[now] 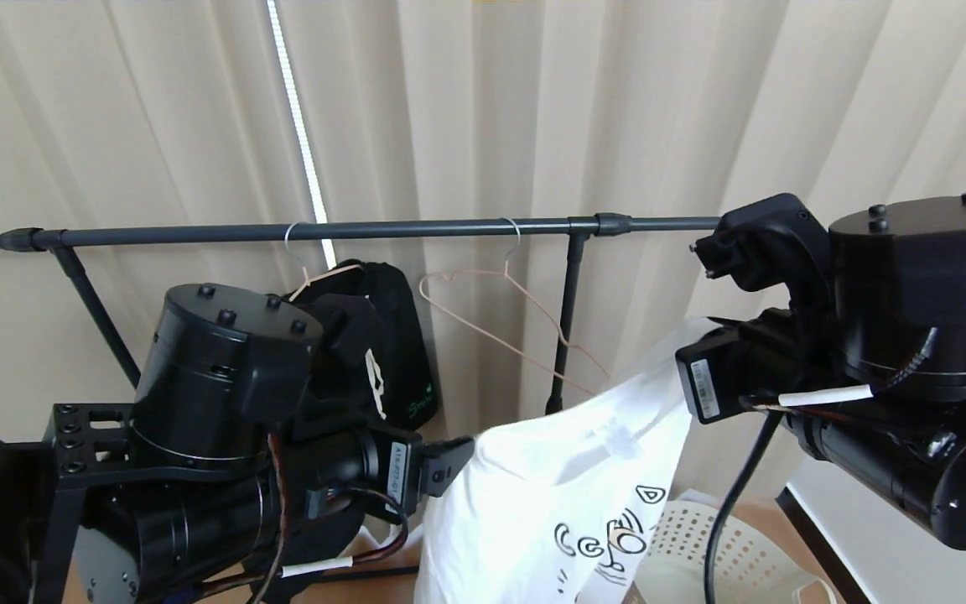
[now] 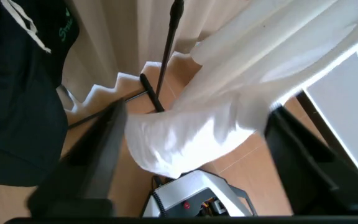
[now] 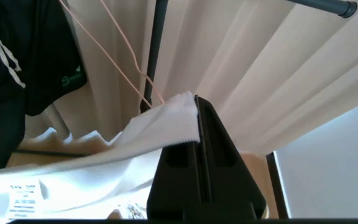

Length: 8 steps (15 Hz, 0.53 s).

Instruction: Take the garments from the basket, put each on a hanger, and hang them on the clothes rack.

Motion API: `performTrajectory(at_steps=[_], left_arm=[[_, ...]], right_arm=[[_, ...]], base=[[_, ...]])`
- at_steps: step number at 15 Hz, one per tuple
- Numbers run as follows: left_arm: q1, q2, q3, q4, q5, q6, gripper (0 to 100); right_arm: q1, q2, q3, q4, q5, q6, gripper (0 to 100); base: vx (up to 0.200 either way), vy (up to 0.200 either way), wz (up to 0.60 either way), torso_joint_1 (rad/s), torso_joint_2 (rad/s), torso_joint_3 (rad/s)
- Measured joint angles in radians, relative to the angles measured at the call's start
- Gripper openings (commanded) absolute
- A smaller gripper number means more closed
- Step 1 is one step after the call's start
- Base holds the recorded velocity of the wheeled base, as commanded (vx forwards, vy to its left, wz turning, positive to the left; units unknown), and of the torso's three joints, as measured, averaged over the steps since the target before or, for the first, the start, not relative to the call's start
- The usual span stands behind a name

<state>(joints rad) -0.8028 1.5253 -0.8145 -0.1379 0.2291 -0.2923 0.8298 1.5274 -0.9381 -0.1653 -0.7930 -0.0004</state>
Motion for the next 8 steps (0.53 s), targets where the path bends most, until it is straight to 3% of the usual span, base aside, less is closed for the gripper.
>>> performTrajectory(at_steps=[2, 6, 8], left_arm=[[0.004, -0.008, 0.036, -0.01, -0.005, 0.007, 100], [0.006, -0.025, 0.093, -0.115, -0.023, 0.039, 100], [0.007, -0.025, 0.106, -0.125, -0.022, 0.041, 100]], right_arm=[[-0.022, -0.035, 0.034, 0.0, -0.001, -0.082, 0], [-0.086, -0.067, 0.052, 0.02, -0.002, -0.116, 0], [-0.093, -0.107, 0.063, 0.096, -0.001, -0.171, 0]], base=[[0.0, 0.0, 0.0, 0.0, 0.0, 0.0], [0.0, 0.0, 0.0, 0.0, 0.0, 0.0], [0.0, 0.0, 0.0, 0.0, 0.0, 0.0]])
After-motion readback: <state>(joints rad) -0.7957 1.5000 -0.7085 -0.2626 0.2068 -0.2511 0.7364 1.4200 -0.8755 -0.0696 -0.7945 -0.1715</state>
